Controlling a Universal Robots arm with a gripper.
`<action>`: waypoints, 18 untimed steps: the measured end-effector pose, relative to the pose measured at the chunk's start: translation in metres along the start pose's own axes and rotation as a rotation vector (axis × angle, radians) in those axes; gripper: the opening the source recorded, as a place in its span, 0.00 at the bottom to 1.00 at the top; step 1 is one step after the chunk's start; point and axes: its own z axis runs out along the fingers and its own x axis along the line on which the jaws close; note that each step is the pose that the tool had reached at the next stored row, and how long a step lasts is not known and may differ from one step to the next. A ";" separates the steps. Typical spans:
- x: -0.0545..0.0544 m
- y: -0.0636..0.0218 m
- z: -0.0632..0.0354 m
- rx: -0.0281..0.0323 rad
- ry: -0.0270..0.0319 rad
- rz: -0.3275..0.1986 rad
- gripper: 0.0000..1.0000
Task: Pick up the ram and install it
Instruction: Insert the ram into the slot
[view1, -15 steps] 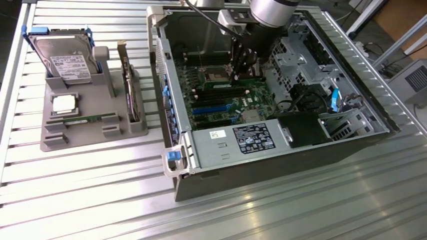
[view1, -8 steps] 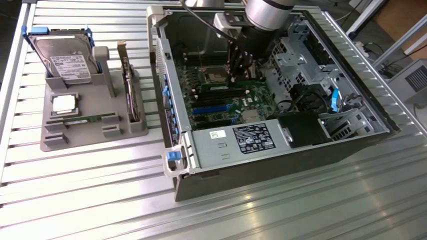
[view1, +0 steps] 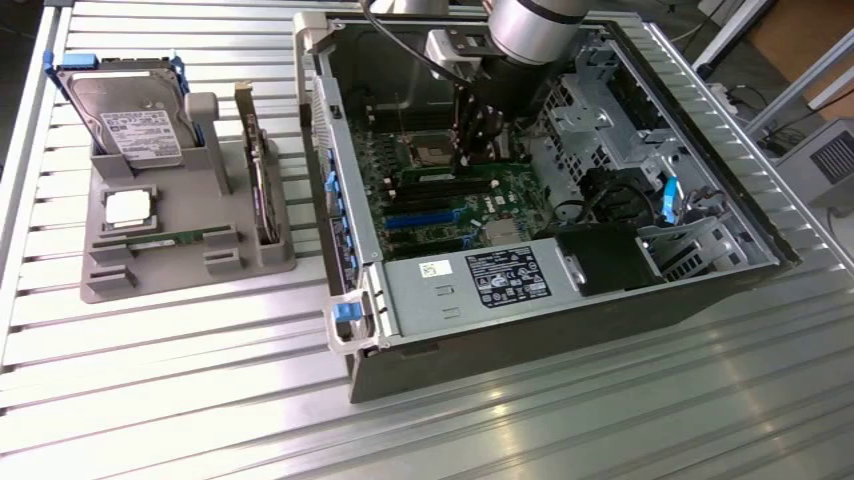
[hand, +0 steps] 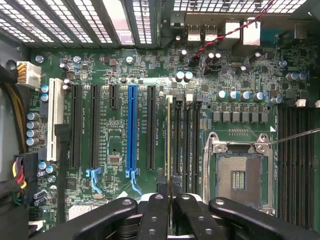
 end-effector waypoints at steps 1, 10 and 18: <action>0.000 -0.0001 0.0011 0.0000 0.0000 0.000 0.12; -0.001 -0.0005 0.0053 0.0000 0.0000 0.000 0.12; -0.002 -0.0009 0.0086 0.0000 0.0006 0.000 0.12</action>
